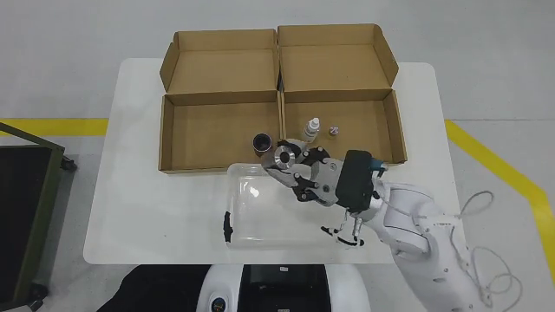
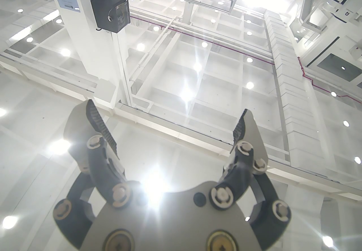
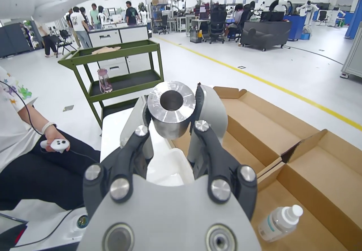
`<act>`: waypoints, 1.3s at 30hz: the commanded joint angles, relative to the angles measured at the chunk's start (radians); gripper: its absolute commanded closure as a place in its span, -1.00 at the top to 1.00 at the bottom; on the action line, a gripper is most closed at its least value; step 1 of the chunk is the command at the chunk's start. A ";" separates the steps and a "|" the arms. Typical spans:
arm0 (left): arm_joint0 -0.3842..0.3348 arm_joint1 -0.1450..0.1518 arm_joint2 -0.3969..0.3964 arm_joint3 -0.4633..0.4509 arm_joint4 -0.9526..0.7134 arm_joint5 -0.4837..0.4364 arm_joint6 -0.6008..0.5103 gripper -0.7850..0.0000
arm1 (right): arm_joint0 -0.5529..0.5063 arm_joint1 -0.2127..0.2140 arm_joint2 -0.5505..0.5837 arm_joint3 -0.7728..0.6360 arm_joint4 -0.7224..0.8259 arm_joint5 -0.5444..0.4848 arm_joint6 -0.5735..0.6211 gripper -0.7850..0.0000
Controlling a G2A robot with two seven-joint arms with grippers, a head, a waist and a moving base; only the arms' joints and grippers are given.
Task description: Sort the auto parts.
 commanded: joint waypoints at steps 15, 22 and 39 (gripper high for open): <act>0.000 0.000 0.000 0.000 0.000 0.000 0.000 1.00 | -0.047 0.006 0.079 0.010 0.177 -0.016 -0.100 -1.00; 0.000 0.000 0.000 0.000 0.000 0.000 0.000 1.00 | -0.056 0.004 0.084 0.017 0.239 -0.042 -0.147 -1.00; 0.000 0.000 0.000 0.000 0.000 0.000 0.000 1.00 | -0.021 -0.001 0.036 0.031 0.157 0.010 -0.073 -1.00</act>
